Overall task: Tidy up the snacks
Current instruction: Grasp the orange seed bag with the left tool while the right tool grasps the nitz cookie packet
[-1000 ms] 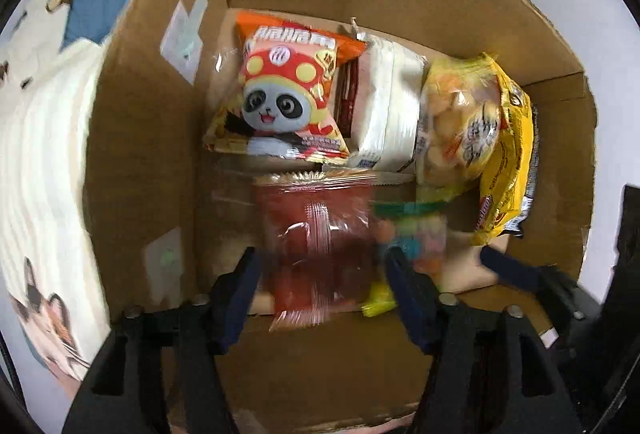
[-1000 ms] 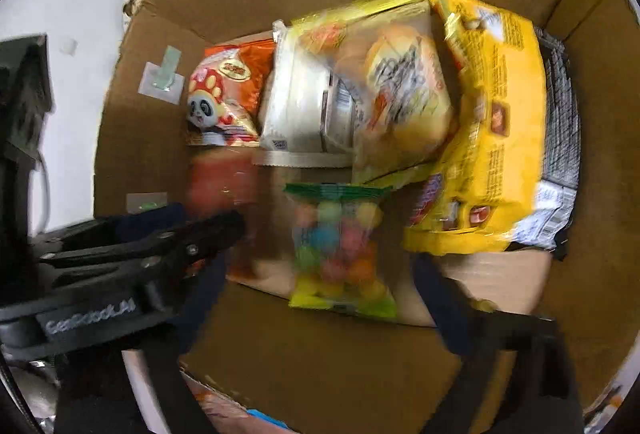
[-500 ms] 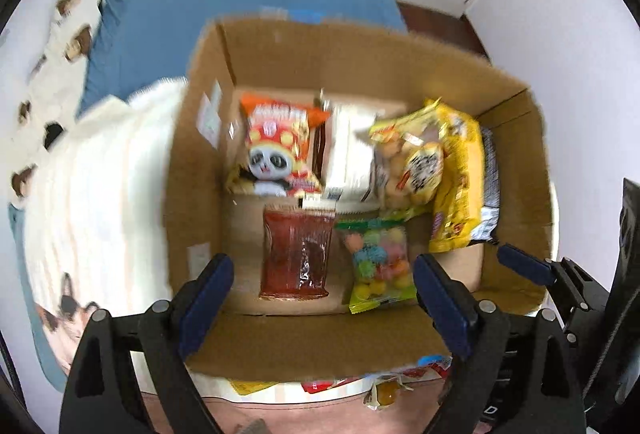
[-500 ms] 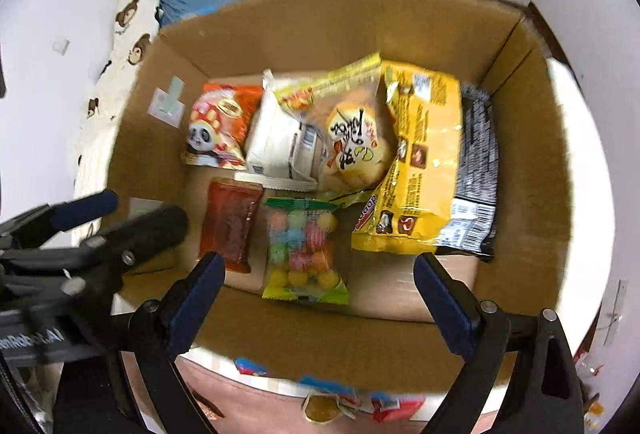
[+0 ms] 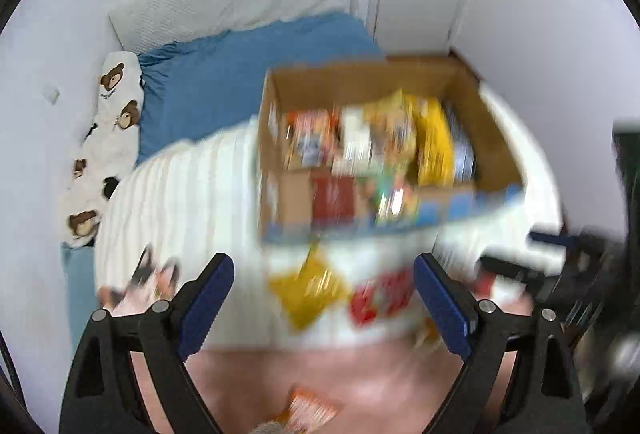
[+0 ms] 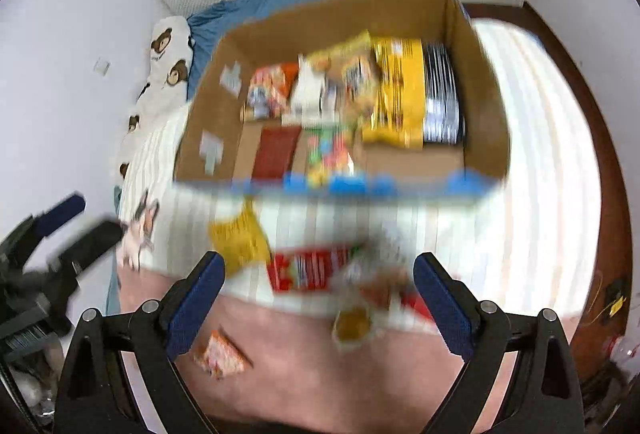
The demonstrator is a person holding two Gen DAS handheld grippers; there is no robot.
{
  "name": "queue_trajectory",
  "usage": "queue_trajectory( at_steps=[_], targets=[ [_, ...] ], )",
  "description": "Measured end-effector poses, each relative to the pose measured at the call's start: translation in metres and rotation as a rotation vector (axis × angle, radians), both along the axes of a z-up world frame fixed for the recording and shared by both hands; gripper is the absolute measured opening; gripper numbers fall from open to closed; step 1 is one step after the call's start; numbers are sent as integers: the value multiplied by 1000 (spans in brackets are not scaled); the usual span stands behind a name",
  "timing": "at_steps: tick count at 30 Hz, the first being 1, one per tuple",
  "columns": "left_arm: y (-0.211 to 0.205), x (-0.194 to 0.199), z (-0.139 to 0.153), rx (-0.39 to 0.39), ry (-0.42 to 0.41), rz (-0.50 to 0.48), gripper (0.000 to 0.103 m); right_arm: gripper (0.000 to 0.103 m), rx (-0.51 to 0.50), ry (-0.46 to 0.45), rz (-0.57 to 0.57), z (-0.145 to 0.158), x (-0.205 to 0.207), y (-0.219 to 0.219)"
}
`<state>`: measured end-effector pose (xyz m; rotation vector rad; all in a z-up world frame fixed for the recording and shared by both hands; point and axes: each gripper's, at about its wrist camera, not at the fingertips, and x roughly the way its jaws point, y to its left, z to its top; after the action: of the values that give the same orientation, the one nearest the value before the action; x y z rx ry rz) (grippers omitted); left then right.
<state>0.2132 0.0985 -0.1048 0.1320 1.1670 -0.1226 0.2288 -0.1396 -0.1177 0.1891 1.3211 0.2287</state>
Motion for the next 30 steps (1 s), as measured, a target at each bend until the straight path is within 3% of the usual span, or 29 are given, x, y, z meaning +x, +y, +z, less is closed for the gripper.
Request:
queue_trajectory(
  at_steps=[4, 7, 10, 12, 15, 16, 17, 18, 21, 24, 27, 30],
  targets=[
    [12, -59, -59, 110, 125, -38, 92, 97, 24, 85, -34, -43, -38, -9],
    [17, -99, -121, 168, 274, -58, 92, 97, 63, 164, -96, -79, -42, -19],
    [17, -127, -184, 260, 401, -105, 92, 92, 40, 160, -128, -103, -36, -23],
    [18, -132, -218, 321, 439, -126, 92, 84, 28, 163, -165, -117, -27, -25],
    [17, -126, -245, 371, 442, -142, 90, 82, 11, 178, -224, -134, -8, -26],
    [18, -121, -247, 361, 436, -135, 83, 82, 6, 202, -237, -143, -1, -24],
    [22, -113, -245, 333, 433, -102, 66, 82, 7, 221, -253, -149, 3, -23],
    [25, -105, -241, 305, 432, -71, 60, 79, 18, 239, -267, -156, 9, -23],
    [43, -76, -228, 170, 437, 53, 58, 66, -13, 269, -304, -172, 20, -23],
    [66, -53, -220, 11, 445, 199, 58, 52, -61, 244, -247, -173, 18, -18],
    [85, -41, -220, -149, 467, 312, 58, 48, -83, 224, -176, -168, 9, -14],
    [92, -39, -221, -224, 476, 346, 58, 48, -84, 197, -129, -157, -8, -18]
  ],
)
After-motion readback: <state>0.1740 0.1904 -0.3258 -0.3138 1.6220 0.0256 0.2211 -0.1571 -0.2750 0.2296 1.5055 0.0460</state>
